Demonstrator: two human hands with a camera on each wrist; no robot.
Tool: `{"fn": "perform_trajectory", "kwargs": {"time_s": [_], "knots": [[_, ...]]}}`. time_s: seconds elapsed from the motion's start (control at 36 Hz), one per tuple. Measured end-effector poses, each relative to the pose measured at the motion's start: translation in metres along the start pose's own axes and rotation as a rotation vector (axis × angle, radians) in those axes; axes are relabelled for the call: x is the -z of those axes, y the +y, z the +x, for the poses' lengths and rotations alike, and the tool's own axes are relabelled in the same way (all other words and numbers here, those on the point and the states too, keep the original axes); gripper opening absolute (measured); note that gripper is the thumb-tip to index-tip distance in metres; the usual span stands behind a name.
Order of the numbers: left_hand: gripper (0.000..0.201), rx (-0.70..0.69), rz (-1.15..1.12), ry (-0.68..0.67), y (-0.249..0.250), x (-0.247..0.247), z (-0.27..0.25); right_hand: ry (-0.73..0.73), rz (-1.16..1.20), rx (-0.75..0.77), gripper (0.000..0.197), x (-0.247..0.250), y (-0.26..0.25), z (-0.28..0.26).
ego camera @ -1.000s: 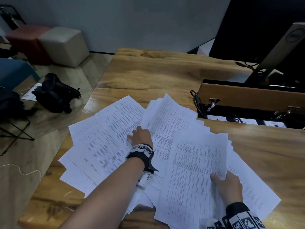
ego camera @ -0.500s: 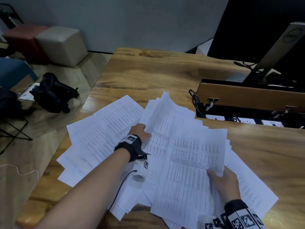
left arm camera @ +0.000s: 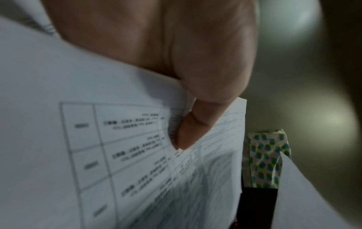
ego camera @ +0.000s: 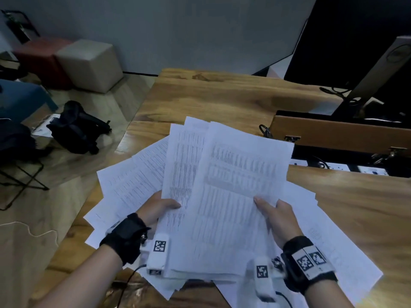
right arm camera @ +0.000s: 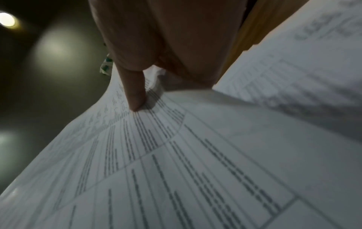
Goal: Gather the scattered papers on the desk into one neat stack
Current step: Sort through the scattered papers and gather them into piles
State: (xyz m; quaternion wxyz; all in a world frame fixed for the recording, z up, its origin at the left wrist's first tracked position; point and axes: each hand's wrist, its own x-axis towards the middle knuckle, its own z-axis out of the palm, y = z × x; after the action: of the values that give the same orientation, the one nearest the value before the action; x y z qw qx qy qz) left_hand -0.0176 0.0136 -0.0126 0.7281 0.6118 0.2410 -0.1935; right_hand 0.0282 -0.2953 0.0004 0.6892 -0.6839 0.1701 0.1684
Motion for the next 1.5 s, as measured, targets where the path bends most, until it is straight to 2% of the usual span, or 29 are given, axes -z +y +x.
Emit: {"fn": "perform_trajectory", "kwargs": {"time_s": [0.11,0.19,0.22,0.31,0.36,0.42,0.47,0.5,0.56,0.61,0.67,0.78,0.86,0.97,1.06,1.08,1.22,1.28,1.36,1.5], "knots": [[0.039,0.019,-0.174,-0.02,-0.005,-0.007,-0.009,-0.064,0.064,-0.043,0.03,-0.026,0.004,0.007],[0.028,0.023,-0.263,-0.04,-0.005,-0.01,-0.013,-0.088,0.053,-0.016,0.033,-0.038,0.005,0.007],[0.028,0.035,-0.313,-0.031,-0.004,-0.009,-0.014,-0.084,0.023,0.011,0.034,-0.041,0.005,0.006],[0.053,0.026,-0.421,-0.08,-0.006,0.001,-0.012,-0.039,-0.153,0.105,0.035,-0.049,0.004,0.005],[0.063,-0.004,-0.303,-0.073,-0.007,0.004,-0.012,-0.043,-0.22,0.148,0.043,-0.055,0.004,0.004],[0.065,-0.051,-0.105,0.02,-0.008,0.002,-0.011,-0.061,-0.211,0.143,0.06,-0.061,0.006,0.003],[0.043,-0.127,0.003,0.144,-0.011,0.004,-0.009,-0.009,-0.25,0.125,0.064,-0.065,0.011,0.007],[0.031,-0.147,0.028,0.196,-0.013,0.006,-0.008,0.056,-0.327,0.125,0.059,-0.065,0.013,0.01],[0.024,-0.169,0.036,0.25,-0.016,0.016,-0.008,0.231,-0.58,0.115,0.047,-0.064,0.019,0.021],[0.024,-0.18,0.039,0.271,-0.018,0.025,-0.011,0.375,-0.805,0.042,0.042,-0.063,0.025,0.032],[0.025,-0.184,0.05,0.268,-0.024,0.034,-0.013,0.422,-0.956,-0.053,0.051,-0.063,0.029,0.04],[0.025,-0.168,0.061,0.269,-0.033,0.043,-0.015,0.431,-1.019,-0.165,0.077,-0.068,0.031,0.057],[0.026,-0.148,0.058,0.272,-0.039,0.048,-0.015,0.433,-1.061,-0.204,0.085,-0.078,0.029,0.066],[0.027,-0.138,0.047,0.275,-0.043,0.05,-0.014,0.412,-0.913,-0.261,0.071,-0.087,0.031,0.075],[0.026,-0.14,0.04,0.278,-0.043,0.049,-0.013,0.345,-0.8,-0.251,0.026,-0.083,0.033,0.082],[0.026,-0.138,0.038,0.284,-0.043,0.049,-0.012,0.342,-0.766,-0.255,0.018,-0.08,0.033,0.082],[0.024,-0.139,0.039,0.304,-0.042,0.048,-0.008,0.379,-0.838,-0.219,0.002,-0.06,0.02,0.061],[0.023,-0.133,0.046,0.304,-0.042,0.049,-0.006,0.382,-0.924,-0.218,0.008,-0.048,0.022,0.057],[0.022,-0.119,0.058,0.296,-0.043,0.052,-0.004,0.372,-1.087,-0.26,0.028,-0.037,0.026,0.054],[0.02,-0.109,0.065,0.31,-0.044,0.051,-0.001,0.339,-1.175,-0.276,0.029,-0.042,0.03,0.05]]}}
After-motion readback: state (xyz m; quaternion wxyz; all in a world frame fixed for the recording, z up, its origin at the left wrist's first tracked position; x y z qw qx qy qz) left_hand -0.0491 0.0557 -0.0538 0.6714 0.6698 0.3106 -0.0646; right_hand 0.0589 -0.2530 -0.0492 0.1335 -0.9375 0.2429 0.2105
